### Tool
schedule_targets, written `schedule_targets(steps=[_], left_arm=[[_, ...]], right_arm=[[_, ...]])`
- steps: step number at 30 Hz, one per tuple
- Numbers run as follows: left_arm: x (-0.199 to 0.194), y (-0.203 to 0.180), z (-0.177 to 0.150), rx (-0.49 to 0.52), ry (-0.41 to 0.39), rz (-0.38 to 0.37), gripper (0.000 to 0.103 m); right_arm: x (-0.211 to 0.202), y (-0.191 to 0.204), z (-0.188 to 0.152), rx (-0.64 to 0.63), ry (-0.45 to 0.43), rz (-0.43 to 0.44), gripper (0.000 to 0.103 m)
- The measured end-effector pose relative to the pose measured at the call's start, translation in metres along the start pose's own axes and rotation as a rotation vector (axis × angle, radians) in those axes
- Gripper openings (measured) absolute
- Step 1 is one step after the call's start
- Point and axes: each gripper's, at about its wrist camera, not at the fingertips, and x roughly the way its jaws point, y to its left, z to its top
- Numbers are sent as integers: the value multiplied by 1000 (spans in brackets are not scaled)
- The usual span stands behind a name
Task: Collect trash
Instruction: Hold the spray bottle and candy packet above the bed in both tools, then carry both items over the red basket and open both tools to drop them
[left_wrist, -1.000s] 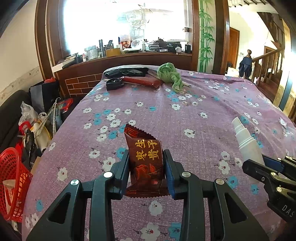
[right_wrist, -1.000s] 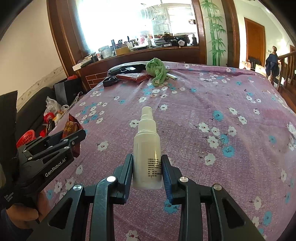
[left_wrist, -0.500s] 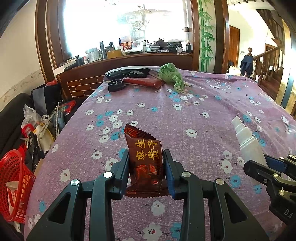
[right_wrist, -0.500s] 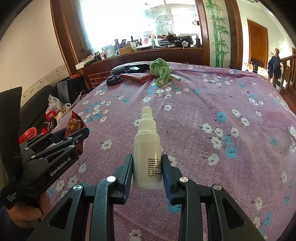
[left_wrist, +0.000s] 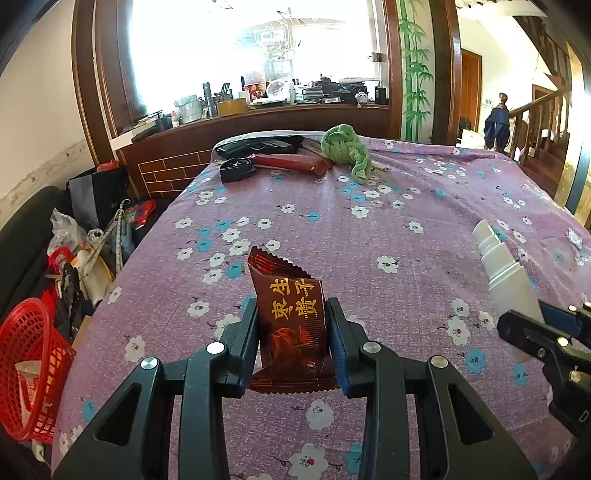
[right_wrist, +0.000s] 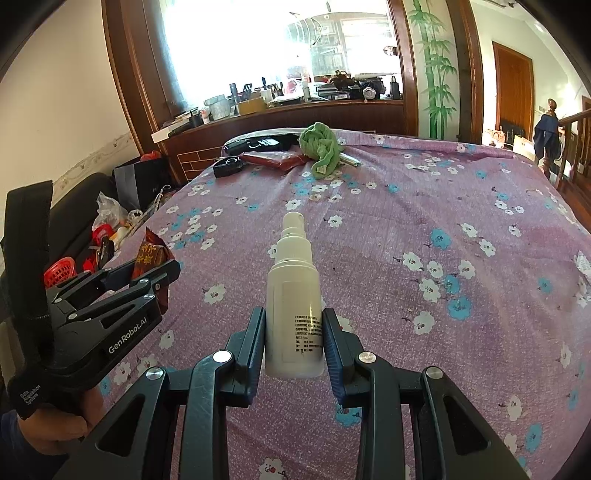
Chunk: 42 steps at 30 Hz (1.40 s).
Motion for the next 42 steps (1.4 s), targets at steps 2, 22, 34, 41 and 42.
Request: schedule_targets(steps=[2,22,34,41,42], left_arm=[[-6,0,0,4,-9,7,33],[-93,45,-37,-8,-95,91,33],[-101,85,-50,-71,-96,101,34],[-107,121,-58,-125,-96,124,34],[-107,127,-59,-134,-94,127,34]], right_arm=[[0,-2,1,5,-6,-2,33],[-35,35,-9,26,-23,107,33],[-33,84,-12,-39,15,148,33],[-23,119,-6,-82,42,187,33],[-20,126,-5,-90,47,195,33]])
